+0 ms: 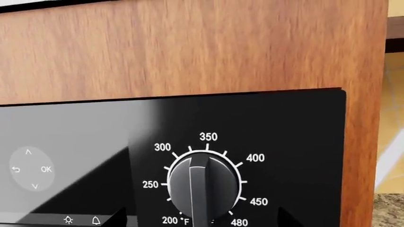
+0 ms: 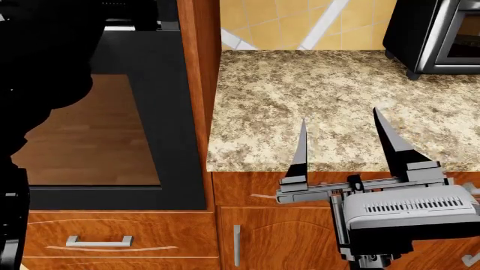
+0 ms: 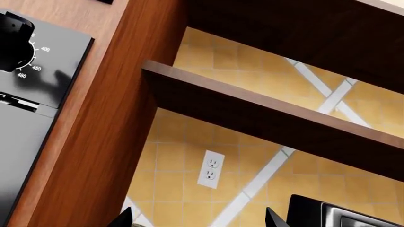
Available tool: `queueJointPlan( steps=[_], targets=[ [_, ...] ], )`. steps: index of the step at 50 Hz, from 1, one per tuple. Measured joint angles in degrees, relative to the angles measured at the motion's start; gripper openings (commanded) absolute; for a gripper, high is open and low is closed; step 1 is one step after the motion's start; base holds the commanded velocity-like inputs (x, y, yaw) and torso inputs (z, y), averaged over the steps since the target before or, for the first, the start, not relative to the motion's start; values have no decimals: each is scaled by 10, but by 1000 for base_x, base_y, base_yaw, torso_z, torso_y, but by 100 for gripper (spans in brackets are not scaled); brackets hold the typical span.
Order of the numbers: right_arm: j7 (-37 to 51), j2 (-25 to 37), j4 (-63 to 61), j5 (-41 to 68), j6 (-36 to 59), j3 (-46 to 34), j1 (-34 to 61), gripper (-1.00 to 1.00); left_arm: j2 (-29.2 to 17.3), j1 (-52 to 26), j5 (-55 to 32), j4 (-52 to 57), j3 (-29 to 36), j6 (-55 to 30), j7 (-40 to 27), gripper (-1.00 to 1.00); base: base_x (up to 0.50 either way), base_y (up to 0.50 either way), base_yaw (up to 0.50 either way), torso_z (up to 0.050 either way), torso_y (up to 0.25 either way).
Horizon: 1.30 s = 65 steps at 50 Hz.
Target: Preheat the oven by turning the temperature knob.
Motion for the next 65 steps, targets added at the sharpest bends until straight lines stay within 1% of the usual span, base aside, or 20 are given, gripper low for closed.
queueJointPlan(
  steps=[65],
  targets=[
    [13,9,7,6,-1,-9,1,100,6,-17,24,-57,23,31,30,100,0,0,0,0,0]
  ],
)
